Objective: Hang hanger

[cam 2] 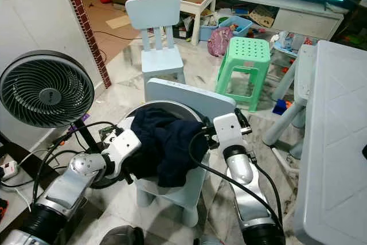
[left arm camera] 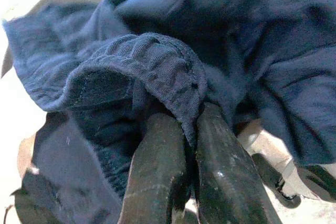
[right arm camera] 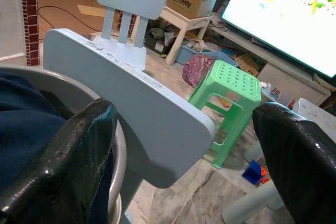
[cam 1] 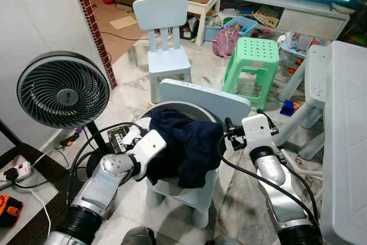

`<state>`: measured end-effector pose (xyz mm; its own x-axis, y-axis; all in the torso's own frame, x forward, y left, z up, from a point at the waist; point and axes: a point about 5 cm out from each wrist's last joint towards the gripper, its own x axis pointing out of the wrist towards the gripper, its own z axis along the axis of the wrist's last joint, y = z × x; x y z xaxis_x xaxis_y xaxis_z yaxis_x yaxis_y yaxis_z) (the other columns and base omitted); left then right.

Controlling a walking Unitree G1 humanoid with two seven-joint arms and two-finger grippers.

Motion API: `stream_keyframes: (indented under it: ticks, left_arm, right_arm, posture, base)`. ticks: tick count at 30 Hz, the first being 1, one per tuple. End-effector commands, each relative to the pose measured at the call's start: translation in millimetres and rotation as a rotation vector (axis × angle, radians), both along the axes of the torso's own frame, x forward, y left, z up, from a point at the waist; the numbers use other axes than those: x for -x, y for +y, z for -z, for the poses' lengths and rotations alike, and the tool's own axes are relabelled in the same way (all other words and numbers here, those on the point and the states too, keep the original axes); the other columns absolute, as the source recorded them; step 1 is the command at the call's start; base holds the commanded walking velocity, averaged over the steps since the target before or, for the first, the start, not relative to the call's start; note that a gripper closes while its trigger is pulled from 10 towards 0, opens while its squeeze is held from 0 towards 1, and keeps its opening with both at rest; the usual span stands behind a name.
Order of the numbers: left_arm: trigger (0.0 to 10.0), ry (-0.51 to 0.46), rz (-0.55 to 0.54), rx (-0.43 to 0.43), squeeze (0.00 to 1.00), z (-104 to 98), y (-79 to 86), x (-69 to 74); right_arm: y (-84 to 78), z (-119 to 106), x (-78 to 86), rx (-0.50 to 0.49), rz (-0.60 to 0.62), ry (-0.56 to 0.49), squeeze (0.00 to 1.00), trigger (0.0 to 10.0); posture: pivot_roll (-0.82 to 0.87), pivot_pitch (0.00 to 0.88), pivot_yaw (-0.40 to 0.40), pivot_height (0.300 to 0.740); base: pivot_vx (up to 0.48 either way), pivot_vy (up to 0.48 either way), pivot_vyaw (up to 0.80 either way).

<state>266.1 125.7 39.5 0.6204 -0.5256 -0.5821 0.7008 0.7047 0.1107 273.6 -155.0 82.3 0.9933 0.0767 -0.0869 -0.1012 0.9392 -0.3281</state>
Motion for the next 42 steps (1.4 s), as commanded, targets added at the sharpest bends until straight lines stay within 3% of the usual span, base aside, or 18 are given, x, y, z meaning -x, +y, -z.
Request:
stream_keyframes:
  ticks: [1,2,3,7,11,12,14,15,24,25,27,28,32,34,38,40,42]
  left_arm:
    - [9.8,0.011,-0.048,-0.011,0.0,3.0,5.7,0.5]
    - [10.0,0.015,-0.035,-0.015,0.0,2.8,4.1,1.0]
    - [10.0,0.006,-0.028,-0.024,1.0,2.0,3.3,0.5]
    - [10.0,-0.007,-0.049,-0.027,1.0,-0.2,3.4,-2.6]
    - [10.0,-0.056,-0.16,-0.041,1.0,-2.4,7.9,-9.5]
    - [10.0,-0.048,-0.182,-0.029,0.12,-1.4,8.1,-9.2]
    - [10.0,-0.031,-0.191,-0.014,0.12,-0.1,7.5,-8.2]
    - [10.0,-0.021,-0.195,0.001,0.0,0.4,5.5,-6.6]
    - [10.0,-0.032,-0.238,0.022,0.0,-2.6,4.1,-3.2]
    - [10.0,-0.014,-0.277,0.063,1.0,-3.4,4.4,-2.3]
    - [10.0,0.029,-0.333,0.134,1.0,-4.5,3.0,-1.2]
    - [10.0,0.043,-0.412,0.182,1.0,-6.2,3.7,-2.7]
    - [10.0,0.078,-0.491,0.25,1.0,-7.7,2.6,-4.0]
    - [10.0,0.017,-0.373,0.151,1.0,-10.7,-2.2,-1.8]
    - [10.0,-0.014,-0.316,0.066,1.0,-13.1,-0.8,1.9]
    - [10.0,0.015,-0.299,0.064,1.0,-10.4,-1.1,6.1]
    - [10.0,0.036,-0.183,-0.015,1.0,-4.1,-1.0,17.4]
  right_arm:
    - [2.2,-0.9,-2.2,-0.002,-0.016,-0.002,0.0,10.0]
    - [2.4,-0.9,-2.3,-0.001,-0.019,-0.001,0.0,10.0]
    - [2.1,-0.9,-2.4,-0.001,-0.02,-0.001,0.0,10.0]
    - [1.7,-1.1,-2.9,0.0,-0.021,-0.002,0.0,10.0]
    - [1.3,-1.6,-3.4,0.001,-0.018,-0.005,0.0,10.0]
    - [1.4,-1.5,-3.2,0.001,-0.018,-0.004,0.0,10.0]
    - [1.5,-1.3,-3.1,0.001,-0.019,-0.004,0.0,10.0]
    - [1.9,-0.9,-2.7,0.0,-0.019,-0.003,0.0,10.0]
    - [2.9,-0.8,-3.5,-0.005,-0.023,-0.003,0.0,10.0]
    - [3.1,-0.7,-3.6,-0.006,-0.023,-0.003,0.0,10.0]
    - [3.3,-0.6,-3.6,-0.007,-0.023,-0.003,0.0,10.0]
    - [4.0,-0.2,-3.4,-0.009,-0.024,-0.002,0.0,10.0]
    - [5.6,0.5,-3.4,-0.011,-0.027,-0.001,0.0,10.0]
    - [7.8,0.5,-4.1,-0.014,-0.033,-0.002,0.0,10.0]
    - [7.6,-0.4,-5.3,-0.016,-0.033,-0.005,0.0,10.0]
    - [7.0,0.0,-5.3,-0.015,-0.032,-0.003,0.0,10.0]
    - [7.1,0.2,-5.2,-0.016,-0.032,-0.002,0.0,10.0]
  posture:
    - [-0.03,0.0,0.0,0.74]
    - [-0.03,0.0,-0.004,0.74]
    - [-0.03,0.0,-0.005,0.74]
    - [-0.03,0.0,-0.005,0.74]
    - [-0.03,0.0,-0.005,0.74]
    - [-0.03,0.0,-0.005,0.74]
    - [-0.03,0.0,-0.005,0.74]
    - [-0.03,0.0,-0.005,0.74]
    - [-0.02,0.0,0.002,0.74]
    - [-0.02,0.0,0.002,0.74]
    - [-0.02,0.0,0.002,0.74]
    - [-0.01,0.0,0.003,0.74]
    - [-0.01,0.0,0.003,0.74]
    - [-0.01,0.0,0.001,0.74]
    - [0.0,0.0,0.002,0.74]
    - [0.0,0.0,0.002,0.74]
    - [0.0,0.0,0.005,0.74]
  base:
    - [0.0,0.0,0.0]
    - [0.0,0.0,0.0]
    - [0.0,0.0,0.0]
    - [0.0,0.0,0.0]
    - [0.0,0.0,0.0]
    - [0.0,0.0,0.0]
    - [0.0,0.0,0.0]
    - [0.0,0.0,0.0]
    - [0.0,0.0,0.0]
    - [0.0,0.0,0.0]
    - [0.0,0.0,0.0]
    - [0.0,0.0,0.0]
    - [0.0,0.0,0.0]
    - [0.0,0.0,0.0]
    - [0.0,0.0,0.0]
    - [0.0,0.0,0.0]
    - [0.0,0.0,0.0]
